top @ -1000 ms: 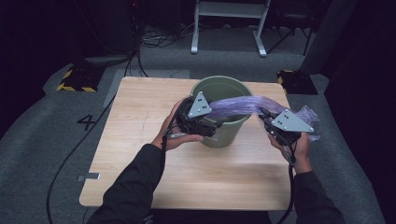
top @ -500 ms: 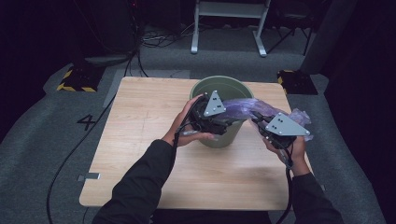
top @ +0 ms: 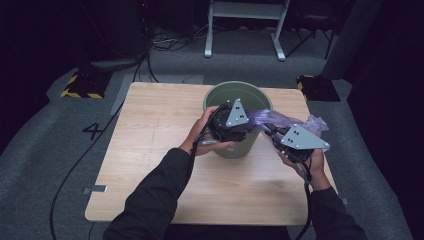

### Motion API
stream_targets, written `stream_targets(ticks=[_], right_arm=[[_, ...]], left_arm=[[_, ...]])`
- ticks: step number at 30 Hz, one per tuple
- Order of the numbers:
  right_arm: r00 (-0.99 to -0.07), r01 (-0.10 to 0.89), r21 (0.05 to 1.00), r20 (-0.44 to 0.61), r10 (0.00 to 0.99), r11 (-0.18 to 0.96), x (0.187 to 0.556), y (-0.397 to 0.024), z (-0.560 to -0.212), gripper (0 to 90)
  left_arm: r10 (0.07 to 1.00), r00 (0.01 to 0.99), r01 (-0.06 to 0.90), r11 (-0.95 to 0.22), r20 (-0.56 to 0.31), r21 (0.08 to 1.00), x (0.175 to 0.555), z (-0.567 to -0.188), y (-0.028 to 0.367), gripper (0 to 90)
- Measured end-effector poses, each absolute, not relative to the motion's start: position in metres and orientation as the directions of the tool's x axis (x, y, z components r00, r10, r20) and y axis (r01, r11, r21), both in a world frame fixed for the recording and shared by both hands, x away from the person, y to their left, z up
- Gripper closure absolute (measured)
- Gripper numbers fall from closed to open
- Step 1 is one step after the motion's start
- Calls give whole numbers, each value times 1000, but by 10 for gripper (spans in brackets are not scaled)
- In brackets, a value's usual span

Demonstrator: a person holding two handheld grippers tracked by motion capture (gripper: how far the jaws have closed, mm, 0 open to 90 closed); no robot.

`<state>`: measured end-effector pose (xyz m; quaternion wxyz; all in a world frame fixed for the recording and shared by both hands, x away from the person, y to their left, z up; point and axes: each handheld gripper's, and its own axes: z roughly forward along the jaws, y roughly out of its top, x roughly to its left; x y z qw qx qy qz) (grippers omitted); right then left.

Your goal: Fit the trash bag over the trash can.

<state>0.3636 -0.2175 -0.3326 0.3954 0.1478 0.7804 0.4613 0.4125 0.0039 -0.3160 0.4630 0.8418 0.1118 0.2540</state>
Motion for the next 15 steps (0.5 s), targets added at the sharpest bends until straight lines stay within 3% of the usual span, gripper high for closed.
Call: stream_targets(ticks=[3,5,8,10,11,15], right_arm=[[-649,-140,837,-481,589,530,362,-217,-332,863],[-650,-140,837,-480,589,529,362,-217,-332,854],[-652,-139,839,-477,589,526,360,-218,-332,812],[-657,-136,845,-468,591,518,359,-220,-332,701],[-656,-127,857,-450,606,499,357,-222,-331,585],[-666,-104,870,-421,616,482,353,-229,-330,423]], left_arm=[[409,849,-54,-562,334,826,413,-317,1,708],[407,849,-55,-567,338,822,414,-318,0,739],[419,837,-57,-572,352,818,415,-319,0,871],[431,827,-57,-575,361,816,417,-319,1,884],[436,826,-52,-574,359,817,418,-319,2,890],[460,816,-29,-570,349,821,423,-319,10,892]])
